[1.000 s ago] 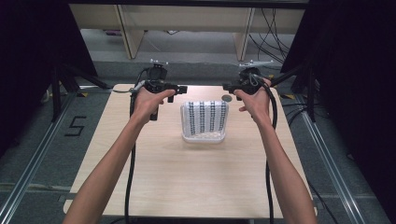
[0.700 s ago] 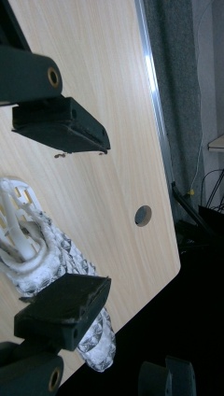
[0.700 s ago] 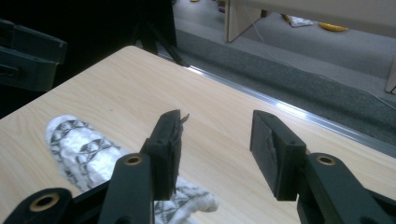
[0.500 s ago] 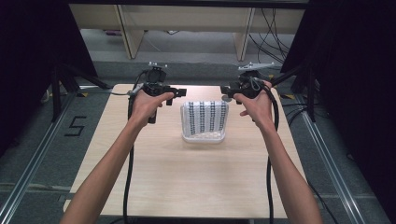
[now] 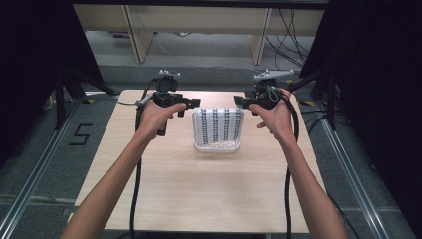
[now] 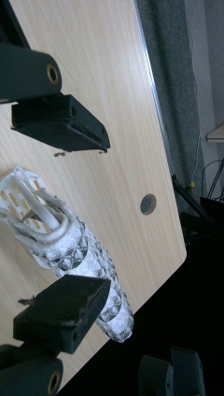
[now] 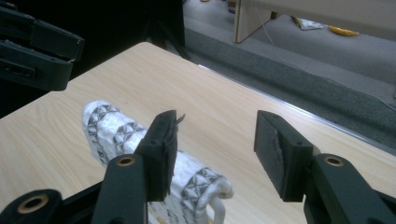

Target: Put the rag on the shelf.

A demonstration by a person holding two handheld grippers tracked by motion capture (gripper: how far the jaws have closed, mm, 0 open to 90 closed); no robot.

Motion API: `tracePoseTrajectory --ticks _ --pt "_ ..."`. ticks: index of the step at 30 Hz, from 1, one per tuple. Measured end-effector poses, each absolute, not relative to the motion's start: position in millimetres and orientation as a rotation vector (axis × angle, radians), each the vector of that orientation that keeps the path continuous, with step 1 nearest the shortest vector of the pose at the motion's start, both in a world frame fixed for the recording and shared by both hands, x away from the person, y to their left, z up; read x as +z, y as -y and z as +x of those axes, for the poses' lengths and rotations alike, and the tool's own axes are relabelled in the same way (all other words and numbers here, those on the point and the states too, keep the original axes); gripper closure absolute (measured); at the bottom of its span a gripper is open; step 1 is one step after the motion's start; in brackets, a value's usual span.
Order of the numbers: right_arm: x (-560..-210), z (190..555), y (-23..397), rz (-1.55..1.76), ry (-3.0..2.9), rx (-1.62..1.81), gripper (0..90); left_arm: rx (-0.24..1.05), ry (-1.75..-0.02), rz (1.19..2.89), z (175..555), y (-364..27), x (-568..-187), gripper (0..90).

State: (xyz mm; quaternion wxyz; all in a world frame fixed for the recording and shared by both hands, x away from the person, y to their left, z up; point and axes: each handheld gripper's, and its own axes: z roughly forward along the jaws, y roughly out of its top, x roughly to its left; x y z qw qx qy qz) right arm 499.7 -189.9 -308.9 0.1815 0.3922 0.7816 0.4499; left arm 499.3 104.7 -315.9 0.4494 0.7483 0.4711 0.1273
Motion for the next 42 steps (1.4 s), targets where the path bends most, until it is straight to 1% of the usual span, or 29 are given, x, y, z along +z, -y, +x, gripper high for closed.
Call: tracePoseTrajectory --ticks 16,33,34,42 --pt "-312.4 479.5 193.7 1.024 -2.237 1.265 49.2 0.319 -1.131 1.833 478.2 -111.7 -319.0 26.0" --pt "-319.6 459.0 188.0 0.996 -2.285 1.241 48.7 0.311 -1.076 1.841 454.8 -113.8 -325.6 25.9" --pt "-321.1 458.6 188.5 0.98 -2.277 1.236 48.6 0.31 -1.08 1.823 452.8 -112.7 -326.5 25.9" --pt "-326.6 447.1 188.8 0.961 -2.317 1.234 48.1 0.305 -1.042 1.856 440.4 -114.3 -329.1 25.7"
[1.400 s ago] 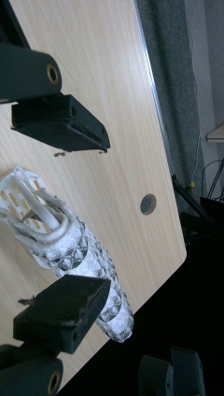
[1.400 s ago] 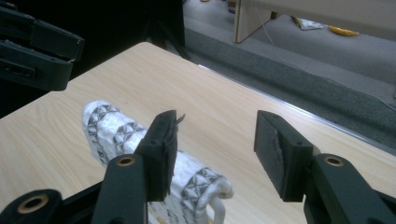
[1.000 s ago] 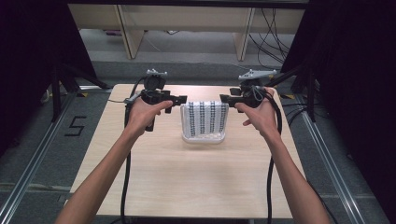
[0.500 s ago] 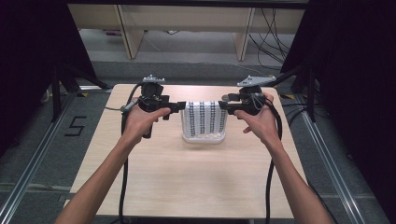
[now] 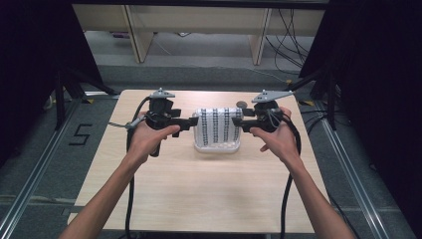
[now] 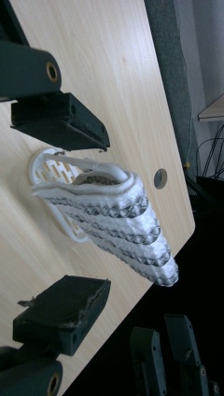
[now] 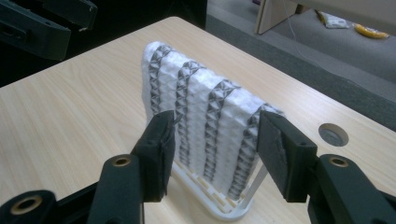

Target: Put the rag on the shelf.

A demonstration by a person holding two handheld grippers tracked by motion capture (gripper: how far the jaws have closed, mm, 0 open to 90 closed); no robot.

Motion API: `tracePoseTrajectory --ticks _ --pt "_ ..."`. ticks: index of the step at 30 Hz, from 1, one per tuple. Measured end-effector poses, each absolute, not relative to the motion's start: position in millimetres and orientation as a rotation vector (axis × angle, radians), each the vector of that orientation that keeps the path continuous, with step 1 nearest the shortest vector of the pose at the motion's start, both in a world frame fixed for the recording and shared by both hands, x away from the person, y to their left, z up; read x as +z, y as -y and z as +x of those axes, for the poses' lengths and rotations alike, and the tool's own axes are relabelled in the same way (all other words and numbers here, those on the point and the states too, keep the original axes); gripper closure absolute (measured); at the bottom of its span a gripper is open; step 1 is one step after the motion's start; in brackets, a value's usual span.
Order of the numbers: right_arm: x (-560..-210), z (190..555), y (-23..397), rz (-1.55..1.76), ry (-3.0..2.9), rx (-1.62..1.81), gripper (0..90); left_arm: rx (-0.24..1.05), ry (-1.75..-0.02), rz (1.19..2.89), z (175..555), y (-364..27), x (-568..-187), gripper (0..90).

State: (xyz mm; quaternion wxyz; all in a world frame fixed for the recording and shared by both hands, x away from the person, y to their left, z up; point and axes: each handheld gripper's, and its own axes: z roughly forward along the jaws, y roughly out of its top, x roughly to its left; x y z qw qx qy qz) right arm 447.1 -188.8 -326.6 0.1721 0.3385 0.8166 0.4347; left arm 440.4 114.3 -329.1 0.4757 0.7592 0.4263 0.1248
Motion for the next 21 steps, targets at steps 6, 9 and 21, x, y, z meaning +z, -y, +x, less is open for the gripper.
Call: tracePoseTrajectory --ticks 6,9,21 --pt "-329.9 437.8 190.6 0.953 -2.325 1.246 47.5 0.297 -1.025 1.868 430.2 -117.4 -334.3 25.6" --pt "-333.4 432.8 191.6 0.947 -2.339 1.244 47.0 0.288 -1.025 1.858 425.1 -117.8 -337.7 25.4" --pt "-350.8 416.5 200.0 0.963 -2.346 1.283 46.8 0.294 -0.982 1.88 408.9 -126.0 -349.1 25.0"
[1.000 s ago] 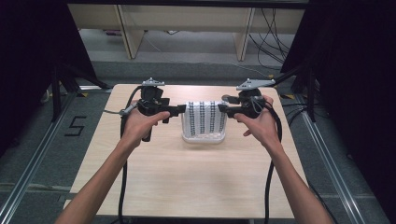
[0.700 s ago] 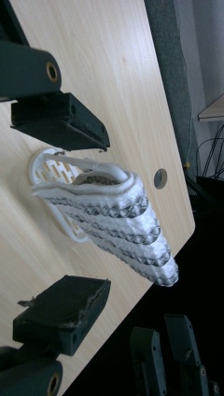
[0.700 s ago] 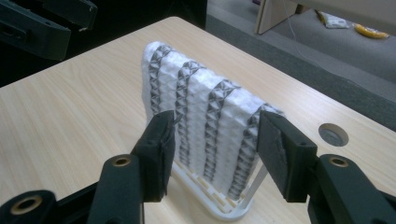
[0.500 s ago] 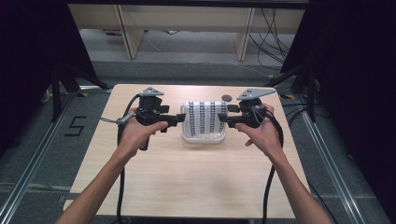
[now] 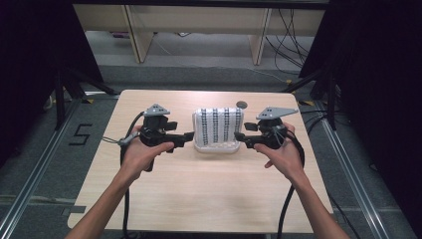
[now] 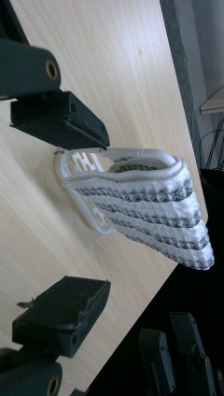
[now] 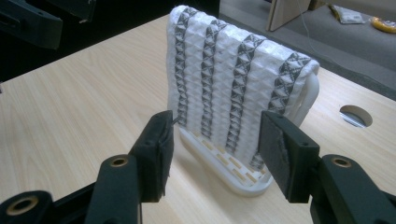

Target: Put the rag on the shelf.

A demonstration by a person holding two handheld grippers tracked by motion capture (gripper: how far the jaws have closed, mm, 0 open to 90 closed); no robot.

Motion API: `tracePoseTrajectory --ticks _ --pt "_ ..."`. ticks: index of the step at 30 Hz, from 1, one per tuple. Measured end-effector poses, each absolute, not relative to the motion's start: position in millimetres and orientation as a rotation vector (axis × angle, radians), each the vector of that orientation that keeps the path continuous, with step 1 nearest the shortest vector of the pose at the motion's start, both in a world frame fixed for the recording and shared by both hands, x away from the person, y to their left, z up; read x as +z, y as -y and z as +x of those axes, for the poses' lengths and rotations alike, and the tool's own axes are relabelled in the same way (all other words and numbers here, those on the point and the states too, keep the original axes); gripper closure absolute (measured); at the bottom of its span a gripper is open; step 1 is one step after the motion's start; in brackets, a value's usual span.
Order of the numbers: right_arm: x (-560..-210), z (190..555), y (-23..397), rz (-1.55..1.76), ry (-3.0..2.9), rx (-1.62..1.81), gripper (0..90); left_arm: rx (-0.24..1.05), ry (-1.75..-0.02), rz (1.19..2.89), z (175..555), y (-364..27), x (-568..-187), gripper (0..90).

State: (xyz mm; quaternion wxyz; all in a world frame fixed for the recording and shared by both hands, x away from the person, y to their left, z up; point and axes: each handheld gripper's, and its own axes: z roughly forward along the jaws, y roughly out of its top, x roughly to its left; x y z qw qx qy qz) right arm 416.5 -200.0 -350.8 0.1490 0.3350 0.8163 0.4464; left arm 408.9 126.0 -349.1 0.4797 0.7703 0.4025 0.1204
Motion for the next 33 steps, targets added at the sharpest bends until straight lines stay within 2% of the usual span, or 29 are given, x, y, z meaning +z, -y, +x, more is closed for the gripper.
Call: tracePoseTrajectory --ticks 33 --pt "-387.0 382.0 207.4 0.973 -2.375 1.308 43.0 0.29 -0.959 1.893 368.0 -138.9 -385.2 25.0"
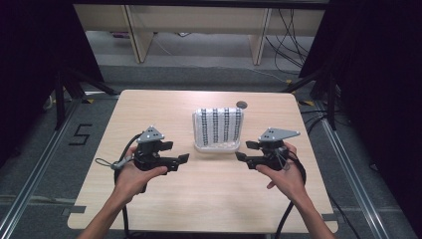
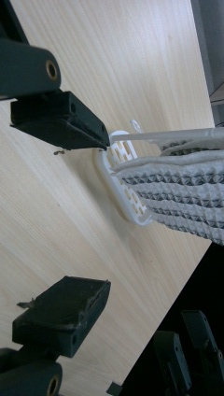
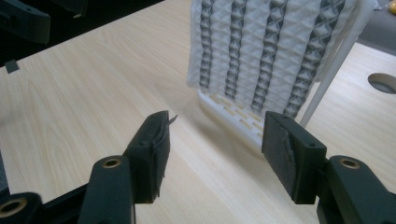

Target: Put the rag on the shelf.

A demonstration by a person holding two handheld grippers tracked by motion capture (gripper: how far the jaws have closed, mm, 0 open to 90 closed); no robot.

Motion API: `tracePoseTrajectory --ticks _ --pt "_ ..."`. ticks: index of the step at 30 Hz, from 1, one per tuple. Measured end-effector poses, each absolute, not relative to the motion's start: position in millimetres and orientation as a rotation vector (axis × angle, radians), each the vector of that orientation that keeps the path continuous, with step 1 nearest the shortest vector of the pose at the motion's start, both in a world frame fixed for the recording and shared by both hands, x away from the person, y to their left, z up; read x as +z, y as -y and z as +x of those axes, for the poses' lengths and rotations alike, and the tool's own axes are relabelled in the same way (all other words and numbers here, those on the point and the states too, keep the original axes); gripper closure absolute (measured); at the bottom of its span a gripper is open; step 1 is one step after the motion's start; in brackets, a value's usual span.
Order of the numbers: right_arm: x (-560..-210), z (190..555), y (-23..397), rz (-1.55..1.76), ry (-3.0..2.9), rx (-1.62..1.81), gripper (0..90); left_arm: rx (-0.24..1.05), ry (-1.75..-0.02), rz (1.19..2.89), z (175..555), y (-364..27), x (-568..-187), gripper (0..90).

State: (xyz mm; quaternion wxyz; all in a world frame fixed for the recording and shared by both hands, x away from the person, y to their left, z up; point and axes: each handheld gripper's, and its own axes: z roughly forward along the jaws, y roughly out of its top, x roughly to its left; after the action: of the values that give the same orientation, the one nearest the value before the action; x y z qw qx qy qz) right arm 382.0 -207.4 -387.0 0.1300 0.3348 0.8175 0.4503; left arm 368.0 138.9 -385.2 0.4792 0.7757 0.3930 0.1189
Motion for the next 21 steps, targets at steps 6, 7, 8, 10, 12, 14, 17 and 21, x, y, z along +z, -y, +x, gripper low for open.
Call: tracePoseTrajectory --ticks 6,7,8,10,12,14,17,21 --pt "-392.2 376.5 208.8 0.981 -2.388 1.297 43.0 0.292 -0.963 1.893 364.5 -142.6 -391.7 25.0" --pt "-392.9 377.3 209.7 0.948 -2.393 1.297 42.9 0.285 -0.96 1.901 363.6 -143.4 -392.8 25.0" --pt "-392.8 374.8 210.0 0.97 -2.387 1.288 42.7 0.287 -0.96 1.901 362.8 -143.8 -393.6 25.0" --pt "-393.8 372.8 209.6 0.967 -2.395 1.293 42.5 0.287 -0.964 1.902 360.5 -144.8 -395.4 25.0" --pt "-395.0 370.9 208.9 0.969 -2.401 1.291 42.5 0.276 -0.961 1.902 357.8 -145.7 -397.5 25.0" --pt "-397.3 368.2 207.6 0.963 -2.397 1.292 42.5 0.27 -0.958 1.899 355.2 -146.0 -399.3 25.0" --pt "-401.4 365.1 205.9 0.96 -2.41 1.287 42.4 0.263 -0.95 1.916 350.3 -145.4 -402.4 25.0" --pt "-405.3 362.0 204.9 0.938 -2.423 1.282 42.3 0.254 -0.938 1.918 346.1 -145.7 -404.3 25.0"
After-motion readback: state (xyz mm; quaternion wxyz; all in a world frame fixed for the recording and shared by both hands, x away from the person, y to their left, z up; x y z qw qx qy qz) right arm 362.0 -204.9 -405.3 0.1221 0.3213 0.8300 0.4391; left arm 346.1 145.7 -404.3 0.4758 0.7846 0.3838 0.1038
